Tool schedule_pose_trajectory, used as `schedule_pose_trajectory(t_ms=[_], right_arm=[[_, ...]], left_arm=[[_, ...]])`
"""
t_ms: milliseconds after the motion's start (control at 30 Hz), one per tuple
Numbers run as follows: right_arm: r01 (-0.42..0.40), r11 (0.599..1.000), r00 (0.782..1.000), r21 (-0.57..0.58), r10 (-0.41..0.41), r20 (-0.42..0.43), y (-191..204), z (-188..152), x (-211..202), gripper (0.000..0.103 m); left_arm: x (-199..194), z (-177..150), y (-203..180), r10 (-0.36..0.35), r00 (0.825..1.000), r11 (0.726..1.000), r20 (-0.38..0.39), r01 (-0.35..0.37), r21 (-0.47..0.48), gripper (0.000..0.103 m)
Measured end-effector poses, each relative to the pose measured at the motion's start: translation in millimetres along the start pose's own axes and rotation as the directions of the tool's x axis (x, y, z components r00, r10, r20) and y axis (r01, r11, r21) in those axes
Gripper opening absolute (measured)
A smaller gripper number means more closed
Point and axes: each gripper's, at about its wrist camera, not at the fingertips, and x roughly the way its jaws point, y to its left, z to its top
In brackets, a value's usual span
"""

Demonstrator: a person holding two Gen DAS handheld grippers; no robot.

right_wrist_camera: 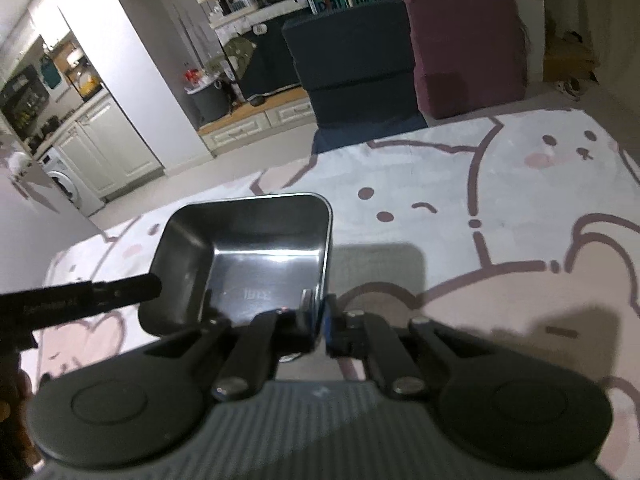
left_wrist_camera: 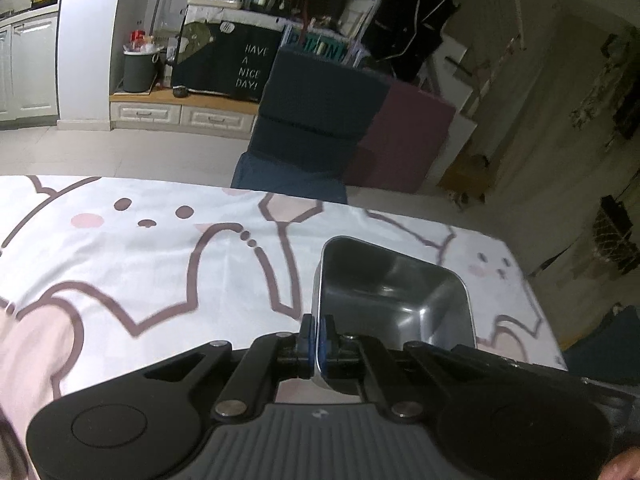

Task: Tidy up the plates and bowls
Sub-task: 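Lift the second steel tray with both grippers and carry it toward the bowl stack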

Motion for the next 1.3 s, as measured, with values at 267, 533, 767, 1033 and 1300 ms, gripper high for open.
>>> schedule_pose_trajectory(t_ms=[267, 533, 767, 1033, 1300], right_arm=[[-0.043, 0.999, 0.998, -0.002, 0.043, 0.044, -19.9, -27.9, -71.9, 0.004], [-0.062, 0.998, 0.995, -0.012, 0.063, 0.077, -54.7, -70.9, -132.1, 0.005], [-0.039, 0.999, 0.995, 0.003, 0.039, 0.088, -85.8, -105.1, -167.0, 0.007], [0.034, 0.999, 0.997, 0.001, -0.034, 0.076, -104.5, -119.6, -177.3, 0.008], [0.08, 0.996, 0.996, -0.025, -0.079, 0.031, -113.0, -130.2, -169.4, 0.009]], left_arm=[[-64.9, -41.1, -39.6, -0.038, 0.998, 0.999, 0.056, 0.037, 0.025, 0.001], [-93.1, -94.1, -74.2, -0.104, 0.993, 0.994, 0.048, 0.101, 0.05, 0.002], [-78.7, -130.6, -95.4, -0.134, 0.991, 0.989, -0.015, 0.135, 0.059, 0.002], [-48.9, -158.4, -118.3, -0.117, 0.988, 0.986, -0.103, 0.129, 0.11, 0.004], [-22.8, -172.2, -126.5, -0.068, 0.979, 0.983, -0.192, 0.099, 0.155, 0.006]])
